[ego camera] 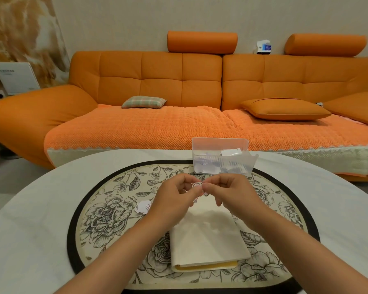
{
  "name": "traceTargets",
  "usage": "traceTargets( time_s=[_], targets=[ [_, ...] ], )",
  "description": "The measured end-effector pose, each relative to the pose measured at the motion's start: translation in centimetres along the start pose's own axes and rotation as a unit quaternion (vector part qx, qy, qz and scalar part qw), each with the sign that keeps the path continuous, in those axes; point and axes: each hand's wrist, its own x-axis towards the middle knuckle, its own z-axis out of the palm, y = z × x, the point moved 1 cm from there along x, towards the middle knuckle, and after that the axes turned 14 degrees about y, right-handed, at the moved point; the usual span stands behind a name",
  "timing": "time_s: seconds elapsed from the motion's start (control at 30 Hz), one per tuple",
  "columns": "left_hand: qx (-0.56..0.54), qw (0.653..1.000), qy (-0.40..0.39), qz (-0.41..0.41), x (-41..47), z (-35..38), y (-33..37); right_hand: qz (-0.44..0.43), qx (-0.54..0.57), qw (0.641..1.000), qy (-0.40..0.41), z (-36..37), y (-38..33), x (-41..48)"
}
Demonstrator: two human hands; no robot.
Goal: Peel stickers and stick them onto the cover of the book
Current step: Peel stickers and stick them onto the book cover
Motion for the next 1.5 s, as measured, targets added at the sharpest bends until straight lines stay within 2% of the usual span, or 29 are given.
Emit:
traceTargets(
  time_s=[0.27,0.53,0.6,0.7,0.9,1.0,1.07,1.17,1.23,1.27,1.4,1.47,1.5],
  targets=[
    [-0.012,1.0,0.01,-0.013,-0.2,0.0,0.3,-0.018,-0.038,0.999,0.007,0.1,0.1,0.1],
    [0.025,1.0,0.011,-0.006,-0.5,0.0,0.5,-0.119,-0.134,0.983,0.025,0.0,0.8,0.1],
    [0.039,0.999,0.017,-0.001,-0.6,-0.1,0.5,-0.169,-0.205,0.963,0.052,0.0,0.6,-0.1],
    [0.061,0.998,0.031,0.005,-0.8,-0.1,0.6,-0.263,-0.306,0.909,0.107,0.1,0.4,-0.5],
    [0.056,0.997,0.053,0.007,-1.2,0.2,0.8,-0.445,-0.322,0.814,0.188,0.5,1.1,-0.6],
    [0.039,0.997,0.064,0.011,-1.3,0.3,0.9,-0.481,-0.319,0.791,0.204,0.7,1.3,-0.5],
    [0.031,0.997,0.067,0.014,-1.3,0.3,0.8,-0.468,-0.315,0.801,0.198,0.7,1.3,-0.5],
    [0.03,0.997,0.063,0.013,-1.2,0.2,0.7,-0.389,-0.284,0.857,0.184,0.6,1.2,-0.5],
    [0.041,0.998,0.055,0.014,-1.2,0.2,0.7,-0.35,-0.268,0.879,0.181,0.5,1.4,-0.4],
    [0.047,0.997,0.053,0.016,-1.3,0.2,0.7,-0.357,-0.272,0.875,0.182,0.5,1.5,-0.4],
    [0.056,0.997,0.052,0.022,-1.4,0.2,0.6,-0.445,-0.302,0.82,0.196,0.8,1.7,-0.7],
    [0.049,0.997,0.053,0.023,-1.3,0.0,0.6,-0.414,-0.29,0.844,0.179,0.9,1.4,-0.8],
    [0.044,0.997,0.052,0.023,-1.2,-0.1,0.6,-0.369,-0.265,0.877,0.156,0.8,1.1,-0.9]
  ],
)
